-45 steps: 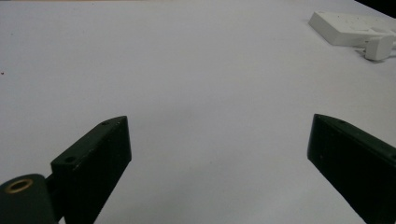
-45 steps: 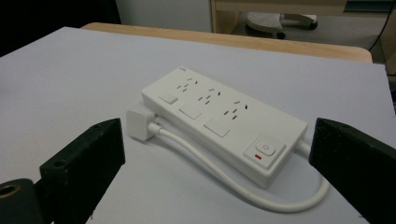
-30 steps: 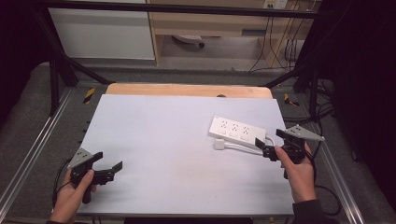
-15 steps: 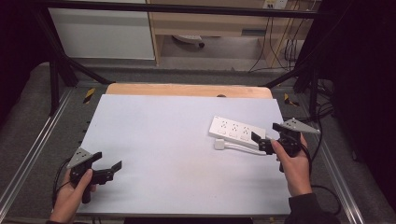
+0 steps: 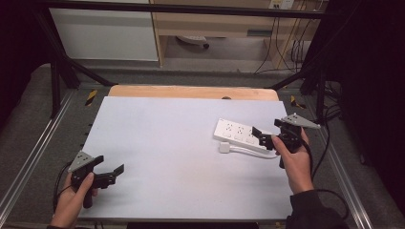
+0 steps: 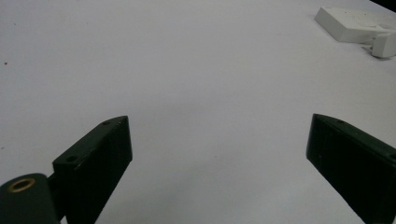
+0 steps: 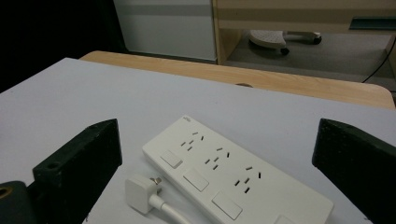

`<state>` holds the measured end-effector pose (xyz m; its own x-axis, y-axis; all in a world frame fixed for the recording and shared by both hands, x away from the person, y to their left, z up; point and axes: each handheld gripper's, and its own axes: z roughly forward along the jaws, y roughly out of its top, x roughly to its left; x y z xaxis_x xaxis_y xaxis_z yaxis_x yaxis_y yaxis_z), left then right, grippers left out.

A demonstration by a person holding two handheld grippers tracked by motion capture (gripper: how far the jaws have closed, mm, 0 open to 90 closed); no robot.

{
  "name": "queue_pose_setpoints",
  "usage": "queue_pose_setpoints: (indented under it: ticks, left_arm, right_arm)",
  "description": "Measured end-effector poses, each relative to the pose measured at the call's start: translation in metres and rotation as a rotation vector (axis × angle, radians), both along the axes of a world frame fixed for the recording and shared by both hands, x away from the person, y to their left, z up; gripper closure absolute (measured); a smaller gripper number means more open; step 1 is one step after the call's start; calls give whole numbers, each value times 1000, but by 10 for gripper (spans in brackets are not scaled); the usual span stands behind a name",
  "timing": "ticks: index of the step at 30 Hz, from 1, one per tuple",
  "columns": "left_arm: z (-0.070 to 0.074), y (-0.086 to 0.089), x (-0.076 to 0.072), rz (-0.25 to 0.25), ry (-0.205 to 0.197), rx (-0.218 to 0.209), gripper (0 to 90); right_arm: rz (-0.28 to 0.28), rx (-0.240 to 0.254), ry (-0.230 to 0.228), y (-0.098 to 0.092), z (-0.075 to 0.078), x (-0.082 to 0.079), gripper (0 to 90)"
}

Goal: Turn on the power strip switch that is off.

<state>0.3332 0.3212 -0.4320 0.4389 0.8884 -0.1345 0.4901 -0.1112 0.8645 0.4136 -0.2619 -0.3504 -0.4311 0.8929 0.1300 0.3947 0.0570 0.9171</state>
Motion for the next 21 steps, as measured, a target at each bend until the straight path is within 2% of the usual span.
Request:
queue_pose_setpoints:
  ticks: [8, 18, 21]
  left_arm:
    - [0, 0, 0, -2, 1, 1, 70]
    - [0, 0, 0, -1, 2, 0, 69]
    - [0, 0, 0, 2, 0, 1, 69]
  right_arm:
    - [2, 9, -15, 4, 1, 10, 19]
    - [-29, 11, -17, 4, 2, 19, 19]
    - [-49, 23, -40, 5, 3, 22, 22]
